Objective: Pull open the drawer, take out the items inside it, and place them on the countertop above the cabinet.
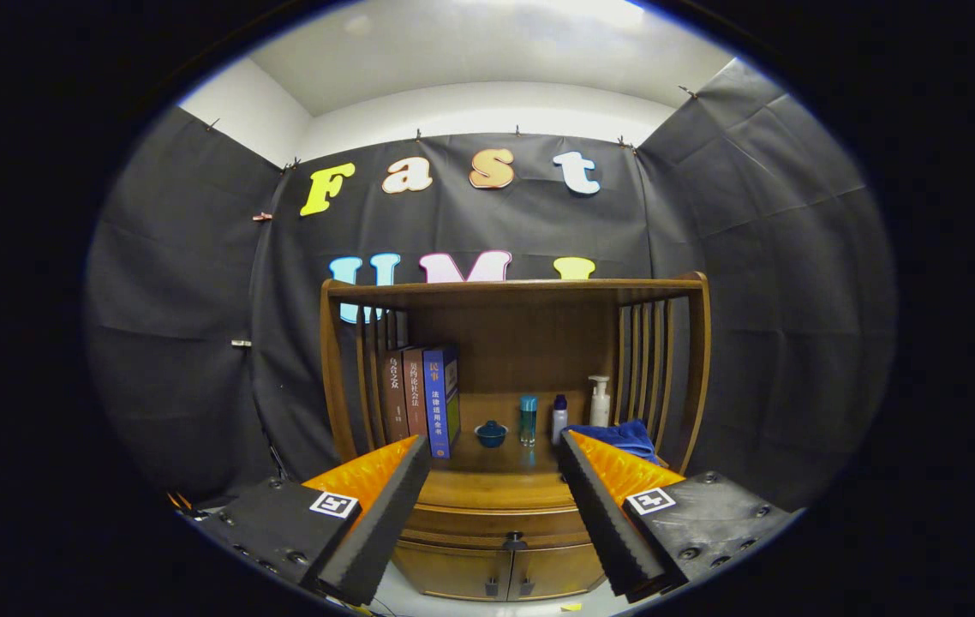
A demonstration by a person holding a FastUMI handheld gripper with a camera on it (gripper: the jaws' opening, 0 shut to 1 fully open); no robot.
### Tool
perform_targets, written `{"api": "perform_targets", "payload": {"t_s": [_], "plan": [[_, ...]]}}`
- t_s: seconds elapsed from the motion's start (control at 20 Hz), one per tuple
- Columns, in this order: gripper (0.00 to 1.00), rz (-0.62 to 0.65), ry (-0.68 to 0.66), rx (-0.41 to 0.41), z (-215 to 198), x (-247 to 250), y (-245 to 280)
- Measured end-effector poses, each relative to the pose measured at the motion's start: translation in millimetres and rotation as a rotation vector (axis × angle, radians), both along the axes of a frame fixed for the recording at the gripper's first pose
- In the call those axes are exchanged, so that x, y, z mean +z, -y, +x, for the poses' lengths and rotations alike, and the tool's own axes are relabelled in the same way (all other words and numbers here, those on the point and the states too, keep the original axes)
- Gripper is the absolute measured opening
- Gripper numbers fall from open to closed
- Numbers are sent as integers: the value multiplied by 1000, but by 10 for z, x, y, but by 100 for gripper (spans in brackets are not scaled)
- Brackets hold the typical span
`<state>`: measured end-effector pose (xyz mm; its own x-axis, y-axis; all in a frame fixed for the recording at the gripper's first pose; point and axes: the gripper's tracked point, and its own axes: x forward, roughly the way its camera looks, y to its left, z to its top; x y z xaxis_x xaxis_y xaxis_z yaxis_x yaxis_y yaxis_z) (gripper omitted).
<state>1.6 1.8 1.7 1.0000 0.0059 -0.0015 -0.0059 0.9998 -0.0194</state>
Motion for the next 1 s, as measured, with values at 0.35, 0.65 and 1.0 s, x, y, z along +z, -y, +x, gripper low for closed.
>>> {"api": "perform_targets", "payload": {"t_s": [0.35,0.65,1.0], "plan": [[98,1,-26,-6,59,-131,27],[98,6,-99,-7,244,-526,35],[98,19,-246,-14,619,-1264,76]]}}
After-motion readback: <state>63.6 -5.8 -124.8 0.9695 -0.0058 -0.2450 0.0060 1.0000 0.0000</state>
